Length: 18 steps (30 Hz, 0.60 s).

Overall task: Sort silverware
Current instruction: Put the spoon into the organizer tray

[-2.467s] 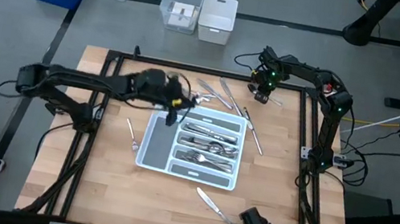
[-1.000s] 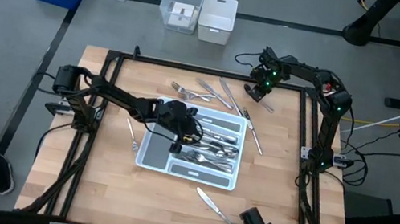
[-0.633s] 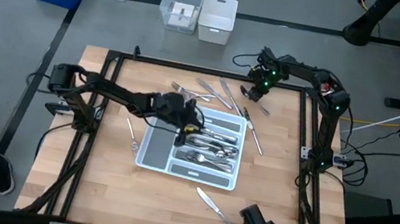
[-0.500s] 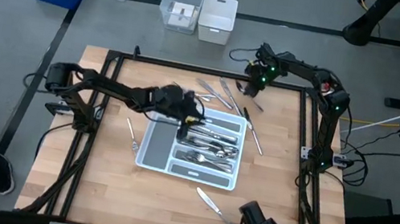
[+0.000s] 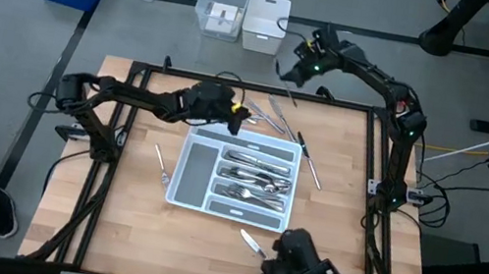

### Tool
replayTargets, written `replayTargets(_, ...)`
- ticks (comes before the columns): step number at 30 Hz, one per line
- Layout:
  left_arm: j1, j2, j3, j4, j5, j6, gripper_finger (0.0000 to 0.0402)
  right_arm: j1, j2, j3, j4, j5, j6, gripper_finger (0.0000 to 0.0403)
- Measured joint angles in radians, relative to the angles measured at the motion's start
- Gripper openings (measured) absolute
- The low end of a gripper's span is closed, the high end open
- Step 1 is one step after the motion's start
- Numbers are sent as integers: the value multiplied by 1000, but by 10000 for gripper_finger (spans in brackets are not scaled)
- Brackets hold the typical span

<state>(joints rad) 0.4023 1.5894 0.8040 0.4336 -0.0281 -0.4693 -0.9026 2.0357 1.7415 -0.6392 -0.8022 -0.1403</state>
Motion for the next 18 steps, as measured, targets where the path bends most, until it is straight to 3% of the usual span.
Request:
replayTargets(4, 34, 0, 0, 56, -4, -48, 137, 75, 0, 29, 188, 46, 132, 10)
replayTargets(9, 67, 0, 0, 83, -37, -55, 166, 183, 0, 33, 411, 243, 334, 10)
replayTargets(14, 100, 0, 0, 81, -48, -69, 174, 275, 0, 33, 487, 460, 374, 10)
replayTargets(18, 124, 0, 0, 81, -47, -72, 172, 329, 0, 33, 497, 521, 371, 10)
